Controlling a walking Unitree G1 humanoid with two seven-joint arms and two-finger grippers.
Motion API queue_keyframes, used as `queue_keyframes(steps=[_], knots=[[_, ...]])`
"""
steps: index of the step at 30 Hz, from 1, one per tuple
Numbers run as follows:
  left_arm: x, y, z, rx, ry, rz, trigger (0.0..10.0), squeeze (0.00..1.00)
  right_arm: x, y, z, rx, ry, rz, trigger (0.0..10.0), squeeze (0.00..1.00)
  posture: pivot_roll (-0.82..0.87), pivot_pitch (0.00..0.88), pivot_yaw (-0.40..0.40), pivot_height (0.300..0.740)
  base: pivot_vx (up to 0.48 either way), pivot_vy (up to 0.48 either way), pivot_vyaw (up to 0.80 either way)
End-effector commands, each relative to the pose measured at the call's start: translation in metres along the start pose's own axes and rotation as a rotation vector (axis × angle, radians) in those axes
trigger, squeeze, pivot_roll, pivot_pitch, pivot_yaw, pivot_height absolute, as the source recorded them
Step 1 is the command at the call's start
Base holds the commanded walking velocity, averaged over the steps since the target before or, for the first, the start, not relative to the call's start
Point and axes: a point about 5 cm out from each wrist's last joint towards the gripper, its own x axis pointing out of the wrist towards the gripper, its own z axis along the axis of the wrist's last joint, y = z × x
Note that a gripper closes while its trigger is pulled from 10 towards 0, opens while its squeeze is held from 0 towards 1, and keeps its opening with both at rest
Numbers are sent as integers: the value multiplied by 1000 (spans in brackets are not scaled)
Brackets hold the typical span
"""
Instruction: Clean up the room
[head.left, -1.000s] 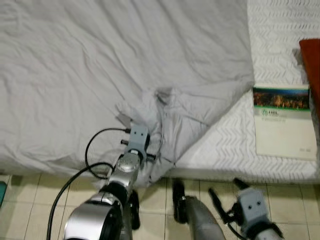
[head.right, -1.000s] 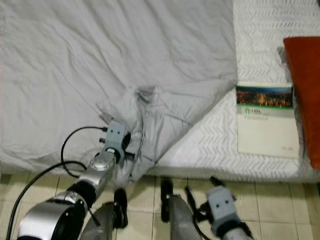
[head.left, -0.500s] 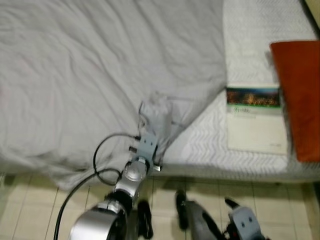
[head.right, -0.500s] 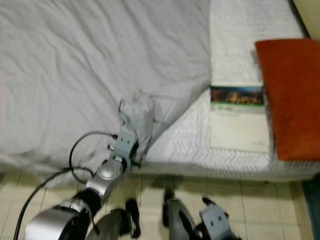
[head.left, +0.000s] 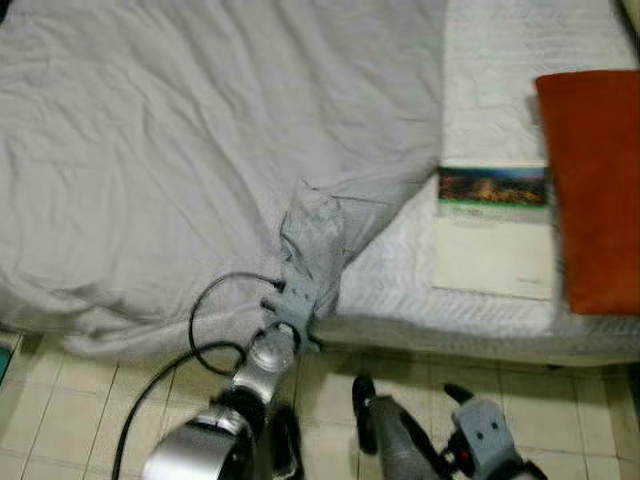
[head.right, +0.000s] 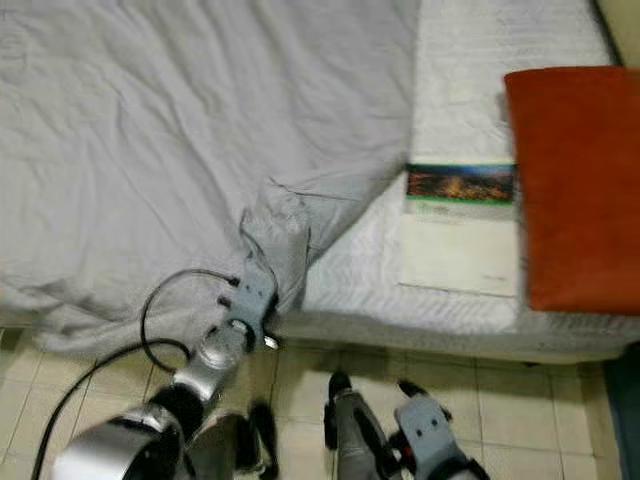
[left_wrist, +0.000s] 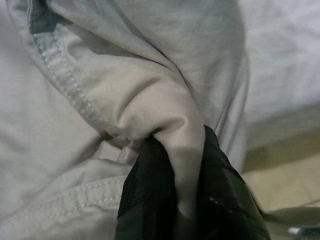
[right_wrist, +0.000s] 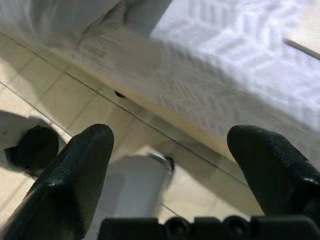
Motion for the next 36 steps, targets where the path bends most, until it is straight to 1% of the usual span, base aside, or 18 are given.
queue_keyframes(steps=[1,7,9,11,12,18,19,20,21,23,24,25,26,28,33,34,35,36], knots=[[-4,-11,-14,13,39,-49,10000,0,-7,11,-15,22,62,25,10000,0,-304,369,76,740,0,0,0],[-4,-11,-14,13,39,-49,10000,0,-7,11,-15,22,62,25,10000,0,-304,369,76,740,0,0,0],[-5,-15,-15,30,46,-70,10000,0,-7,11,-16,23,63,24,10000,0,-305,368,77,740,0,0,0],[-12,-30,-31,53,77,-133,10000,0,-7,11,-18,25,70,23,10000,0,-301,359,85,740,-379,-294,0],[-15,-35,-37,57,89,-151,10000,0,-6,11,-19,25,72,25,10000,0,-301,359,85,740,-375,-300,0],[-20,-41,-49,77,117,-182,10000,0,-6,11,-21,24,80,35,10000,0,-294,359,82,740,-379,-296,0],[-21,-45,-50,95,118,-200,10000,0,-6,12,-22,24,83,41,10000,0,-292,359,81,740,0,0,0],[-26,-56,-58,151,149,-266,10000,0,-6,13,-23,21,89,51,10000,0,-292,357,79,740,0,0,0],[-26,-56,-58,151,149,-266,10000,0,-6,13,-23,21,89,51,10000,0,-292,357,79,740,0,0,0],[-37,-76,-75,284,213,-383,10000,0,-3,15,-22,15,90,60,10000,0,-292,356,77,740,0,0,0],[-37,-76,-75,284,213,-383,10000,0,-3,15,-22,15,90,60,10000,0,-292,356,77,740,0,0,0],[-39,-79,-78,306,226,-397,10000,0,-2,15,-22,14,89,62,10000,0,-292,357,77,740,0,0,0],[-42,-84,-82,296,241,-409,10000,0,-1,15,-21,12,88,64,10000,0,-292,355,72,740,0,0,0],[-47,-93,-88,360,261,-443,10000,0,0,16,-21,0,84,76,10000,0,-296,355,68,740,0,0,0],[-54,-101,-98,383,313,-467,10000,0,2,18,-19,-12,78,89,10000,0,-308,355,60,740,0,0,0],[-58,-103,-103,374,340,-479,10000,184,3,19,-18,-16,77,93,10000,0,-308,355,60,740,0,0,0],[-61,-104,-107,351,364,-489,10000,694,3,19,-18,-20,76,96,10000,0,-315,353,59,740,0,0,0],[-66,-107,-114,340,391,-499,10000,1000,2,20,-18,-22,75,99,10000,0,-316,354,60,740,0,0,0]])
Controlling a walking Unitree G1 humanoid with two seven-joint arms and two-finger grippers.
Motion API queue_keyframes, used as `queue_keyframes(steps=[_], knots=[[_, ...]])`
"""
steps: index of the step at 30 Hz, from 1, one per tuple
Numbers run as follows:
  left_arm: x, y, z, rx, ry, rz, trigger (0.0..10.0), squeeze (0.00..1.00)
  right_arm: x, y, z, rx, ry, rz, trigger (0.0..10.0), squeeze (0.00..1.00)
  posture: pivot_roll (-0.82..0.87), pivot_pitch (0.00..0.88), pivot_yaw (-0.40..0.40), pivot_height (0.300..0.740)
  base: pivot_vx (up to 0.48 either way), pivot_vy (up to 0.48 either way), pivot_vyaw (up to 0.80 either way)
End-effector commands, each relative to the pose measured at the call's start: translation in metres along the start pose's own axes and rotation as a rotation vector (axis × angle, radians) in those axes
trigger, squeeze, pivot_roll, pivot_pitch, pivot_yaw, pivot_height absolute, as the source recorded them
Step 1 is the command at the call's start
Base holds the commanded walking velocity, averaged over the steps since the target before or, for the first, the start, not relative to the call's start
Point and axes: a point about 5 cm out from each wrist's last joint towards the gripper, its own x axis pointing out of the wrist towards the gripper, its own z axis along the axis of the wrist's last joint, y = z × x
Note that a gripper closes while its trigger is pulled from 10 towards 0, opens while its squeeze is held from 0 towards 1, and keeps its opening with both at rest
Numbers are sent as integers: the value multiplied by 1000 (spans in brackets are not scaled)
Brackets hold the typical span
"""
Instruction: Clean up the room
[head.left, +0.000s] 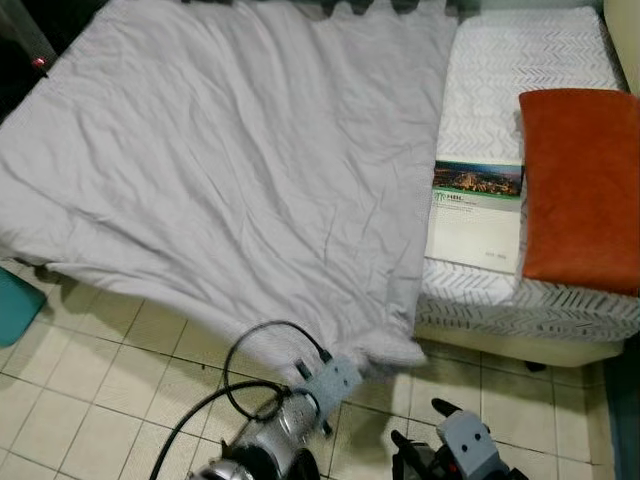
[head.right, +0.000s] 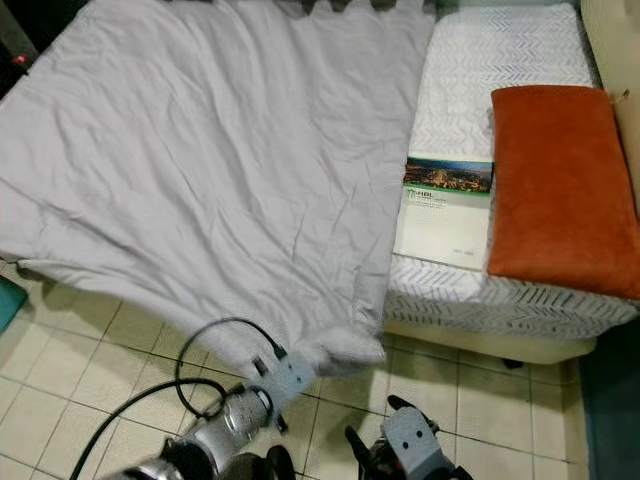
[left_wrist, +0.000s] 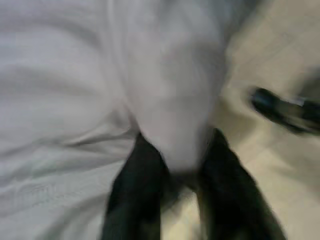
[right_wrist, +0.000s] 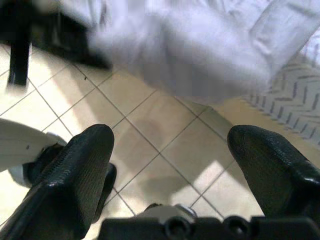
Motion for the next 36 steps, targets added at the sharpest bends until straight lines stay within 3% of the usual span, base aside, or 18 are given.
queue_keyframes(steps=[1,5,6,10,12,14,15,16,20,22,23,24,27,31,32,33,34,36], knots=[[-6,-50,-20,-16,88,-191,10000,1000,-3,8,-5,5,23,23,10000,0,-316,354,60,740,0,0,0],[-6,-58,-16,-73,67,-208,10000,1000,-4,8,-6,-3,24,24,10000,0,-316,354,59,740,0,0,0],[-5,-59,-8,-125,34,-191,10000,1000,-4,7,-6,-5,21,11,10000,0,-308,352,61,740,0,0,0],[-2,-52,2,-187,-21,-138,10000,1000,-3,3,-6,5,17,-7,10000,0,-308,350,67,740,0,0,0],[-2,-23,12,-285,-147,-24,10000,1000,-4,-6,1,37,-36,-75,10000,0,-294,303,75,740,0,0,0],[-2,-16,13,-308,-175,-1,10000,1000,-4,-8,3,36,-50,-92,10000,0,-290,294,77,740,0,0,0],[-5,-2,11,-343,-219,58,10000,1000,-5,-10,5,39,-58,-111,10000,0,-276,266,82,740,0,0,0],[-5,-2,11,-343,-219,58,10000,1000,-5,-10,5,39,-58,-111,10000,0,-276,266,82,740,0,0,0],[-34,73,-7,-463,-384,375,10000,1000,-3,-39,17,125,-119,-304,10000,0,-211,133,79,740,0,0,0],[-49,97,-10,-482,-452,490,10000,1000,-3,-51,25,162,-168,-366,10000,0,-182,83,76,740,0,0,0],[-49,97,-10,-482,-452,490,10000,1000,-3,-51,25,162,-168,-366,10000,0,-182,83,76,740,0,0,0],[-66,109,-8,-476,-506,552,10000,1000,-2,-61,34,195,-219,-420,10000,0,-146,21,73,740,0,0,0],[-85,112,-11,-463,-538,600,10000,1000,0,-67,40,214,-258,-454,10000,0,-132,0,71,740,0,0,0],[-111,96,-24,-476,-544,598,10000,1000,-1,-75,40,219,-274,-496,10000,0,-113,0,67,740,0,0,0],[-121,86,-29,-455,-540,582,10000,608,-2,-77,43,221,-288,-504,10000,0,-106,0,64,740,0,0,0],[-126,78,-32,-440,-536,567,10000,608,-3,-78,45,222,-298,-509,10000,0,-106,0,64,740,0,0,0],[-126,76,-37,-451,-509,572,10000,0,-2,-79,47,225,-303,-505,10000,0,-84,0,56,740,0,0,-513],[-120,80,-40,-465,-483,584,10000,0,2,-80,47,230,-295,-499,10000,0,-80,0,53,740,0,0,-800]])
